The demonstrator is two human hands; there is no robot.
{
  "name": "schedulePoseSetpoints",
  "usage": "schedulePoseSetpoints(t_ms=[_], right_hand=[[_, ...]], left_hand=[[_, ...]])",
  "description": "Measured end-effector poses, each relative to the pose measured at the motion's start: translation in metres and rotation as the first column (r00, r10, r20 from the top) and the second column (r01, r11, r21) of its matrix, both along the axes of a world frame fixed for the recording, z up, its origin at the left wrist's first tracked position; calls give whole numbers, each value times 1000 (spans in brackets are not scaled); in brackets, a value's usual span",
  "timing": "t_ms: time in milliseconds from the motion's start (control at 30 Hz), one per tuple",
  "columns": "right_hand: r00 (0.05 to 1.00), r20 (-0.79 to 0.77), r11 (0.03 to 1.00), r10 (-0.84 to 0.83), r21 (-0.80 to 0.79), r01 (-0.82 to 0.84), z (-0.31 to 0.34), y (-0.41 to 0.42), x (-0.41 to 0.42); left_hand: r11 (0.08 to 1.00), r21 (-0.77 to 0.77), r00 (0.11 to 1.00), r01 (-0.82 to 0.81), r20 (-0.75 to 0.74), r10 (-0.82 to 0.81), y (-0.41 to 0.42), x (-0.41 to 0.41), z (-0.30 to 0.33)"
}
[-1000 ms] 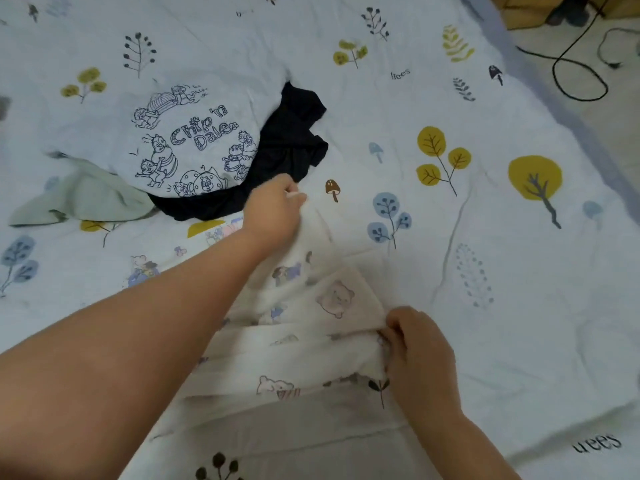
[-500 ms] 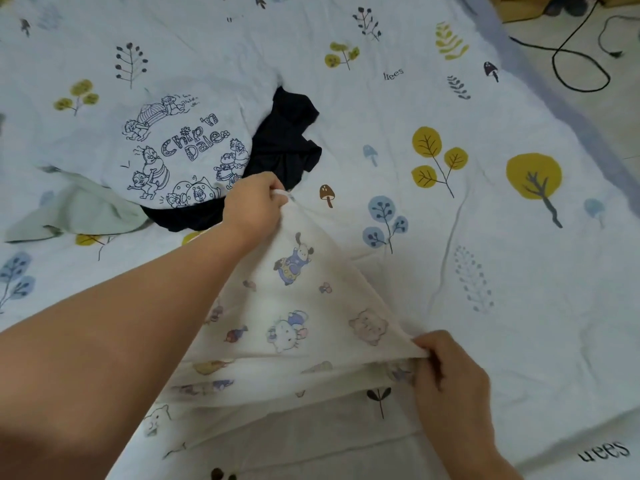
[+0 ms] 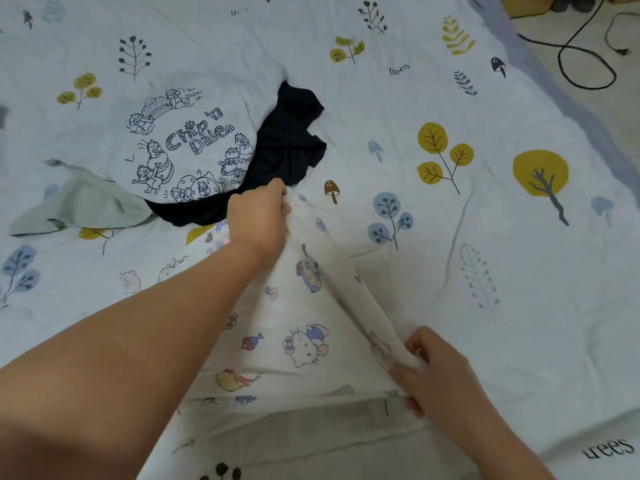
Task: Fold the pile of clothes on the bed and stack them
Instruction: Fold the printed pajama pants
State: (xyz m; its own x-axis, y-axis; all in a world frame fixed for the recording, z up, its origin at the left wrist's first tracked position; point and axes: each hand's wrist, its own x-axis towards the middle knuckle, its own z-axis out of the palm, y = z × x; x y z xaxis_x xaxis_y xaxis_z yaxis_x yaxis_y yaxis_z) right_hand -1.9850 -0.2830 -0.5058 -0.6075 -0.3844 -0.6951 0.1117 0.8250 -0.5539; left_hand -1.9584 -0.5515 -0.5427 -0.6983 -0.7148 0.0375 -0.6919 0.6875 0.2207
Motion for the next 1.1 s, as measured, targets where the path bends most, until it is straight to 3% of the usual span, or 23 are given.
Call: schedulePoseSetpoints(t_ms=[67,133,200,233,300,400,533,633,767,833,967,1100], right_hand=[[973,-143,972,182,177,-156,7,2,-6],[883,-362,935,300,296,-196,10,-2,-9],[780,-594,980,199,144,-141,14,-21,0],[707,-690,985,154,56,-160,9,-33,5],[566,-796,959,214,59,-279,-10,-53,20],[556,-691,870,462,230,-437,-51,-60,33],[517,-615,798,595,376,-471,-86,-35,24],[501,-649,814,573,376,-443,-80,-38,23],[462,-794,888,394,200,-415,-47,-54,50],[396,-795,799,460,176,-575,-40,-62,79],[250,-700,576,669,275,-770,-66,-66,110],[290,-610,561,738,316,-765,-76,-72,109]], left_hand=[[996,-86,999,-2,38,5,10,2,-1],[987,-159,997,39,-54,-48,26,10,-1],[962,-211,974,175,-105,-200,43,24,-2],[941,-215,957,263,-63,-282,49,31,-6],[923,-147,934,356,83,-347,50,46,-14],[966,3,934,260,251,-253,40,63,-31],[967,75,921,244,294,-256,34,63,-43],[962,76,915,264,295,-275,32,66,-33],[979,-148,978,140,176,-114,36,104,-8],[979,-147,970,140,218,-106,32,131,-13],[988,74,925,134,349,-152,21,159,-32],[991,77,924,106,361,-126,18,155,-41]])
